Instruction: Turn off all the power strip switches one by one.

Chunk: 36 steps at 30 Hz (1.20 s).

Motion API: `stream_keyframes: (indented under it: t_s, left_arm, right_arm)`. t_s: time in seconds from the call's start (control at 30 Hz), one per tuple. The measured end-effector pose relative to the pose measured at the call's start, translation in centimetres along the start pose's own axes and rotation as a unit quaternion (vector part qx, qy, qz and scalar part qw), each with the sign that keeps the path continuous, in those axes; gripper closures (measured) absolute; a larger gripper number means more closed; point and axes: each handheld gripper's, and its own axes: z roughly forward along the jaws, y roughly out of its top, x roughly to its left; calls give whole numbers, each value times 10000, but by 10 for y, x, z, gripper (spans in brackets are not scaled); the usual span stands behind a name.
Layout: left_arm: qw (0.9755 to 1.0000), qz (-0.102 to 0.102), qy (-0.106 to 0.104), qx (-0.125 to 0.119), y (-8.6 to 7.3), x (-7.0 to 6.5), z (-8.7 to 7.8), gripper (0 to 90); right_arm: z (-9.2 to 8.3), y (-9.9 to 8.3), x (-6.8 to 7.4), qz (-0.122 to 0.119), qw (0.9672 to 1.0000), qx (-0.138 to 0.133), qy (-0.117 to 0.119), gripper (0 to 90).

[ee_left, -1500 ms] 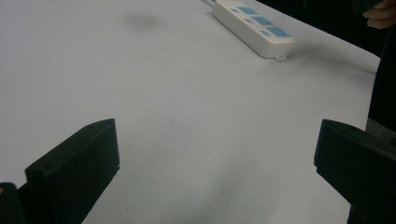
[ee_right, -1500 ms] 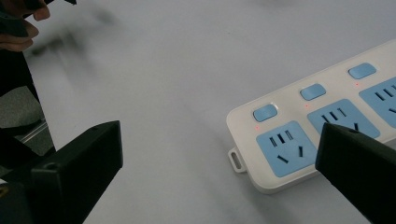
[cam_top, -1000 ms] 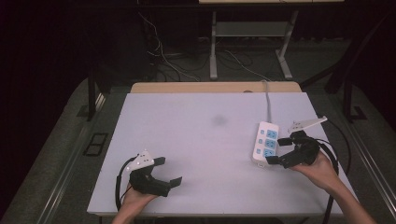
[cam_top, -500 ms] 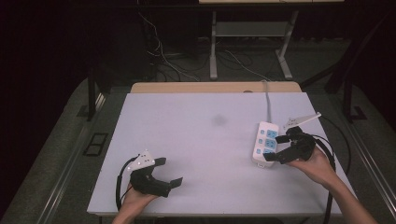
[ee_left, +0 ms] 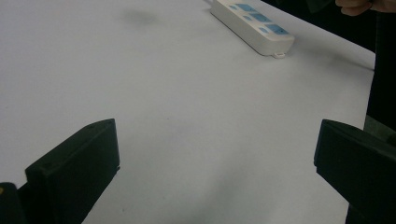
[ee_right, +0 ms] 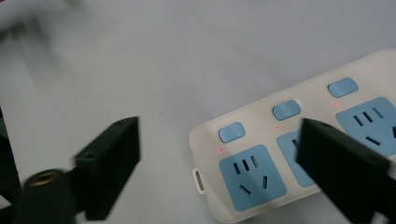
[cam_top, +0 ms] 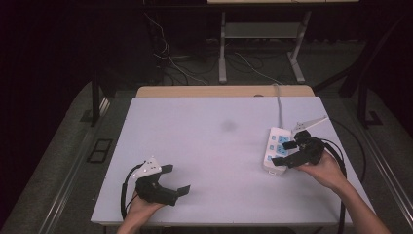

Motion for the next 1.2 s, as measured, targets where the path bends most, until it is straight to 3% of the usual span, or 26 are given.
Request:
stream_keyframes:
  t_s: [0.07, 0.27, 0.43, 0.5, 0.53, 0.57, 0.63, 1.2]
  left_arm:
    - [10000, -18, -9, -14, 0, 0, 0, 0]
    - [10000, -21, -19, -32, 0, 1, 0, 0]
    - [10000, -12, -22, -21, 0, 0, 0, 0]
    - [10000, -14, -17, -18, 0, 0, 0, 0]
    - [10000, -13, -18, -19, 0, 0, 0, 0]
    - [10000, -10, -17, -19, 0, 1, 0, 0]
    - [10000, -10, -17, -20, 0, 1, 0, 0]
    - [10000, -4, -14, 21, 0, 1, 1, 0]
  right_arm:
    - [0, 1, 1, -26, 10000, -7, -44, 176]
    - [2, 3, 1, -49, 10000, 38, 2, 377]
    - [8, 3, -1, 2, 9998, 172, 50, 642]
    - [9, 3, -2, 18, 9998, 196, 99, 728]
    - [9, 3, -2, 18, 9998, 196, 99, 728]
    - [10, 3, -3, -1, 9998, 160, 141, 820]
    - [11, 4, -4, 11, 9998, 144, 152, 876]
    - [29, 6, -13, 78, 9996, 228, 139, 897]
